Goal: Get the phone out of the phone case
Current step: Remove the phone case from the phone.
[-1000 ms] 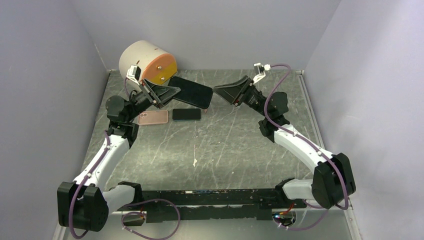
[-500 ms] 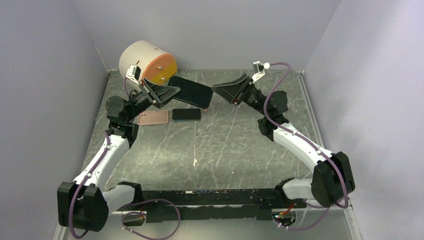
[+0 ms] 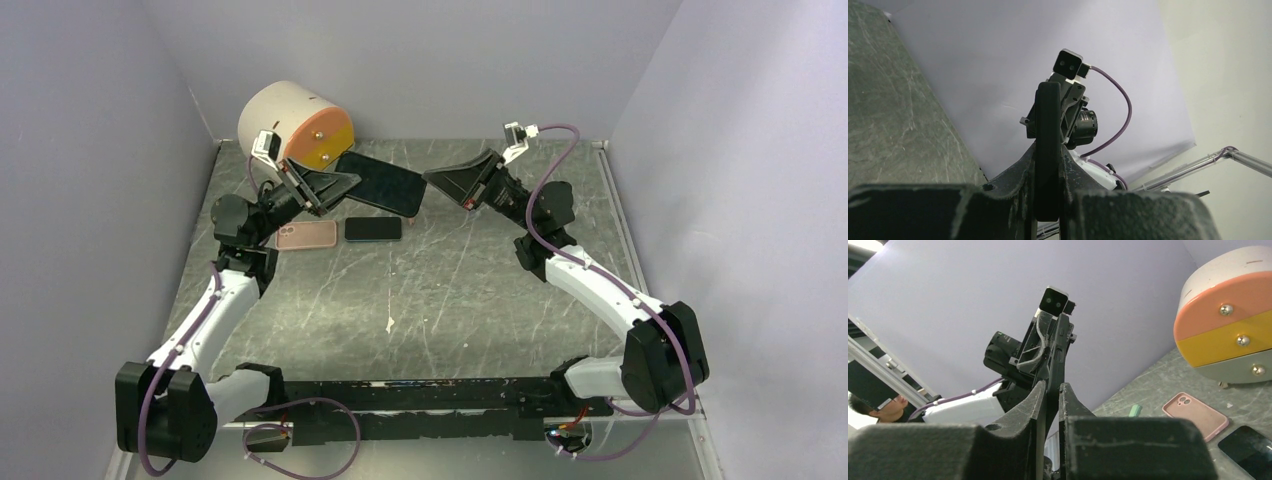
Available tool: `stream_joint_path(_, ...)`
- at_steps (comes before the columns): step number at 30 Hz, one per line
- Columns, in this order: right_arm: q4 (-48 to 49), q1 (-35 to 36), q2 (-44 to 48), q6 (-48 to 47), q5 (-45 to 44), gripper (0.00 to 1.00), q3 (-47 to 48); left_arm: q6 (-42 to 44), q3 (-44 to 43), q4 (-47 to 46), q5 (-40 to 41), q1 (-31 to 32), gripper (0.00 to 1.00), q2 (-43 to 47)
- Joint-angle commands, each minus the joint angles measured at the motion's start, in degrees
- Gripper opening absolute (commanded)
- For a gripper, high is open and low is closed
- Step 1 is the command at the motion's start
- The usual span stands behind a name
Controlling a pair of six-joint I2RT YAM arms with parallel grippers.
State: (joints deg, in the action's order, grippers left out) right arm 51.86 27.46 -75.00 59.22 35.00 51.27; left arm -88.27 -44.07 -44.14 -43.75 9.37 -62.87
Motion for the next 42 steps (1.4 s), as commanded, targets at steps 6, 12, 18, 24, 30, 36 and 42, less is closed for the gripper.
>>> stream_joint_path(6, 10.7, -1.0, -1.2, 7.3, 3.2, 0.00, 2.9, -0.8, 1.8, -11.6, 0.7, 0.2, 0.03, 0.6)
stream_joint_path(12, 12.4, -1.1, -2.8, 10.2, 6.3, 0.01, 5.1, 1.0, 1.2, -13.3, 1.1, 0.3, 0.03, 1.5)
stream_joint_path(18, -1.3, -1.2, 3.6, -1.7, 2.4, 0.29, 3.2, 0.4, 2.5, -13.3, 2.9, 0.2, 0.02, 1.8)
stream_joint_path(24, -6.9, -1.3, 6.5, -6.2, 0.3, 0.43, 2.0, -0.2, 2.1, -14.3, 2.8, 0.3, 0.03, 1.3)
stream_joint_path(30, -6.2, -1.0, 5.6, -5.4, 2.3, 0.44, 2.4, -2.3, 1.8, -17.5, 2.9, 0.3, 0.03, 0.2)
stream_joint_path(36, -5.7, 0.0, 4.1, -5.0, 3.2, 0.42, 3.4, -2.5, 1.3, -17.7, 2.8, 0.3, 0.03, -0.1)
stream_joint_path(42, -3.6, 0.3, 2.8, -3.3, 3.6, 0.36, 4.0, -2.7, 1.2, -18.2, 2.8, 0.4, 0.03, -0.1)
